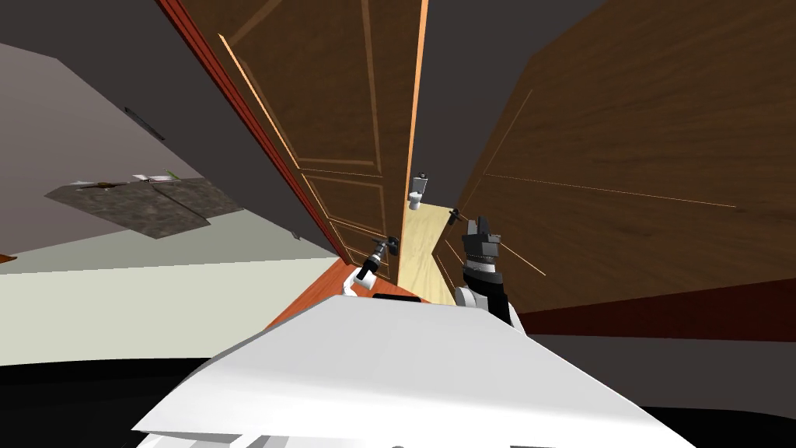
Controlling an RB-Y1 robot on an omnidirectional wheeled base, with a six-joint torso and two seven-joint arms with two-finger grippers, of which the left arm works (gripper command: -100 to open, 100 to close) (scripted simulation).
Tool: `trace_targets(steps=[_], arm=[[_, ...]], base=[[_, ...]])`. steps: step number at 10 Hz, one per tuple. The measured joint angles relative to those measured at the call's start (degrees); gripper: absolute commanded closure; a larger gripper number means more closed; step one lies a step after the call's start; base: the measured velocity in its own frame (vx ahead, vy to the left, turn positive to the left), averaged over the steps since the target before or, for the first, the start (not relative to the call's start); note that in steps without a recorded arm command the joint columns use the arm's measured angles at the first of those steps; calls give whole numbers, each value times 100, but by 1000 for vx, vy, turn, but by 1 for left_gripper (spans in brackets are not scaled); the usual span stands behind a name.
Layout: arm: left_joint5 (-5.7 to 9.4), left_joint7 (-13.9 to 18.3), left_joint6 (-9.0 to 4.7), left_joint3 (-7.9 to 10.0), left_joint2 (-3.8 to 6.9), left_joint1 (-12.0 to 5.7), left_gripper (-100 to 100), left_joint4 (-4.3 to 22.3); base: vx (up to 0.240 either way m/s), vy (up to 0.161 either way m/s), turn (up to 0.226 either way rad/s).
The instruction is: Push the door open
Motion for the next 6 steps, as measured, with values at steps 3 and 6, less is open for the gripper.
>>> trace_targets(steps=[3, 6], arm=[[20, -33, -20, 161, -37, -64, 100, 91], [29, -87, 26, 353, -105, -125, 100, 90]], base=[[174, -104, 52], [140, -102, 56]])
